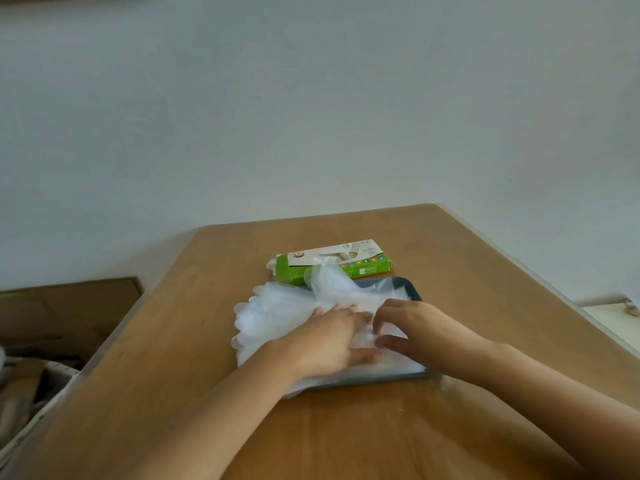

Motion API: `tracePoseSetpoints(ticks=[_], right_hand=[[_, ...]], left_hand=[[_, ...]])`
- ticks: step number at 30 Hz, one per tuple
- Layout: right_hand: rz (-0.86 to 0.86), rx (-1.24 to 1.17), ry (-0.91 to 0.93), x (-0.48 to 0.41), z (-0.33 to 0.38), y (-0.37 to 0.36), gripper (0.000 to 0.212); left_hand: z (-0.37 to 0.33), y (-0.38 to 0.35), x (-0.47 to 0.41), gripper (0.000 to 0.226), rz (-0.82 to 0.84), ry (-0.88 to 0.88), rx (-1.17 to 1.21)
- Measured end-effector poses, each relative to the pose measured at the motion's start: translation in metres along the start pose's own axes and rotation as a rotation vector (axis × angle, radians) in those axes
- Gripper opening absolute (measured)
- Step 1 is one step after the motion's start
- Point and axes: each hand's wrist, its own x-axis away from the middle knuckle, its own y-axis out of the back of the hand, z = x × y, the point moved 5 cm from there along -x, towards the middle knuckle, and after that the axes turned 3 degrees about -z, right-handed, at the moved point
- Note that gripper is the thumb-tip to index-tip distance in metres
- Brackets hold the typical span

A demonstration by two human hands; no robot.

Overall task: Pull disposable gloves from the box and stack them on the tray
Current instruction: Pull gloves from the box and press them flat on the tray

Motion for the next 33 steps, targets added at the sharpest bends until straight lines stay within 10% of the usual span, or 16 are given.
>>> tracePoseSetpoints(ticks=[9,13,17,23,33], right_hand=[[0.022,-0.146,0.035,0.007,-0.022,-0.001,0.041],[-0.043,-0.042,0.043,0.001,-0.017,-0.002,0.046],[-0.197,-0.027,0.152,-0.005,-0.012,0.0,0.019],[-0.187,-0.2,0.127,-0.004,-0.015,0.008,0.029],[0.014,-0.169,-0.069,-0.004,-0.031,-0.005,0.04]], left_hand=[[0.052,0.037,0.0,0.087,-0.105,0.32,-0.111],[0.065,0.063,0.002,0.074,-0.271,0.492,-0.377],[0.046,0.08,0.005,0.033,-0.572,0.297,-0.213],[0.022,0.042,0.008,0.058,-0.161,0.119,-0.005],[0.046,0.022,0.028,0.051,-0.081,0.146,0.082]])
